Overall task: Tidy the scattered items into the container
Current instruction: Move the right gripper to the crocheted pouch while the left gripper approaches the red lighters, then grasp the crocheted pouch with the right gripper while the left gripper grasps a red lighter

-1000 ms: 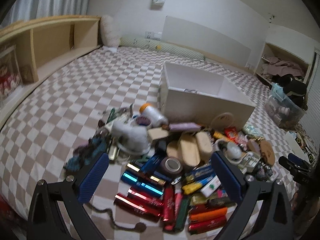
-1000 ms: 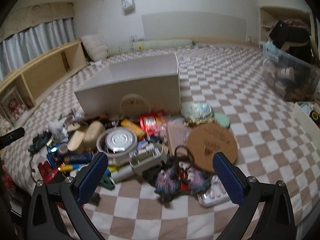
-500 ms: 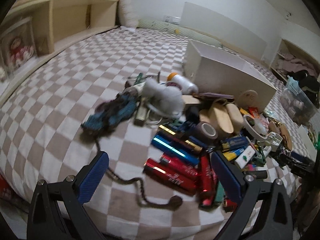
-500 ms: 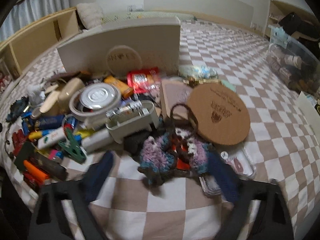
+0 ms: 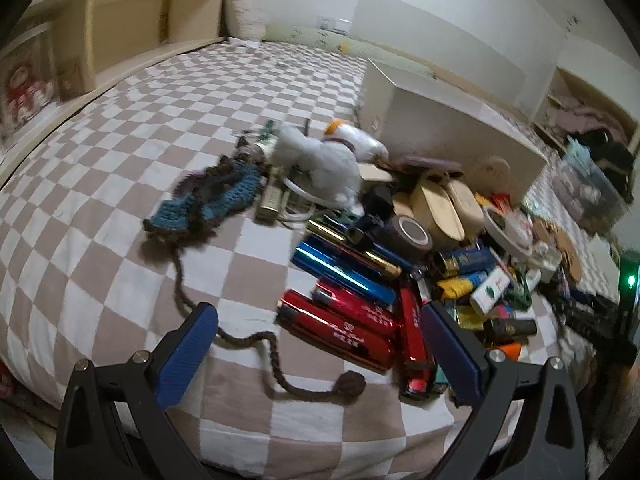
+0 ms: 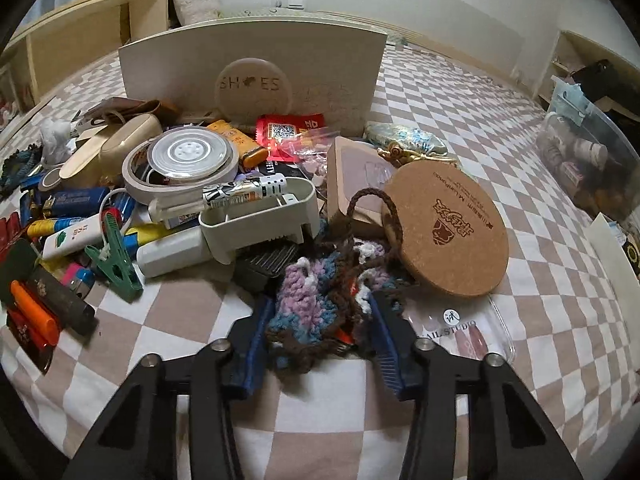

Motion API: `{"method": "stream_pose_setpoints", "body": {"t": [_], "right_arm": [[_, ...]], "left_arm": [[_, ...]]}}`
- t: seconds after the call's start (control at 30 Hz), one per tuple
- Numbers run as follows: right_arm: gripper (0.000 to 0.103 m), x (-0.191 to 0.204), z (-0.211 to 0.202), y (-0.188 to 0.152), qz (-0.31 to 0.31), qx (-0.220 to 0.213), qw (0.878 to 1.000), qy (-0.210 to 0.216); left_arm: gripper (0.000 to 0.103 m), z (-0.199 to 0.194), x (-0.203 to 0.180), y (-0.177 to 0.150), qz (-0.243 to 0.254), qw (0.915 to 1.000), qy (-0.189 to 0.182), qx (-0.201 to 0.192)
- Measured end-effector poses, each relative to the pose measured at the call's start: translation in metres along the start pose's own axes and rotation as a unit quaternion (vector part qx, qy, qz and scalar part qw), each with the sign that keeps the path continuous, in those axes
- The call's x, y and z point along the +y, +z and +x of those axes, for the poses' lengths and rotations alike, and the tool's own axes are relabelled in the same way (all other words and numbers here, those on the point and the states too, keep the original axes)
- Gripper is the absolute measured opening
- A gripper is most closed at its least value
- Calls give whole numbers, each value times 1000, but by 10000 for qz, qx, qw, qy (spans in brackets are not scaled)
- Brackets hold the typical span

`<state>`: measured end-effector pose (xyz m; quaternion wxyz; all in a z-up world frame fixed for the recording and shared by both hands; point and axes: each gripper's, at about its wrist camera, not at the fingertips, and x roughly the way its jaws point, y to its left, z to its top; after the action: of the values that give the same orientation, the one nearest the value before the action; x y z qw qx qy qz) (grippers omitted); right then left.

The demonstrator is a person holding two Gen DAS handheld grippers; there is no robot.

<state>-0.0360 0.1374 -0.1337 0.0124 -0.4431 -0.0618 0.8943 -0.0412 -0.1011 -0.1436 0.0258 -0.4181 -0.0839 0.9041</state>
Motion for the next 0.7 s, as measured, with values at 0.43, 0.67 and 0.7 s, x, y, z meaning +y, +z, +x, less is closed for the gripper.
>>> {"method": "stream_pose_setpoints", "body": {"t": [0.43,0.67,0.7], "right_arm": [[25,-17,-8,-6,470,89,9975,514],[25,-17,-13,-10,568,141,9960,676],[25,-16,-14,-10,577,148,9958,701]], "left_arm": [[88,17,-8,-2,1229,9914,-83,450],[88,25,-18,-11,1685,9841,2,557],[88,26,-19,-11,1738,9832,6,564]]}}
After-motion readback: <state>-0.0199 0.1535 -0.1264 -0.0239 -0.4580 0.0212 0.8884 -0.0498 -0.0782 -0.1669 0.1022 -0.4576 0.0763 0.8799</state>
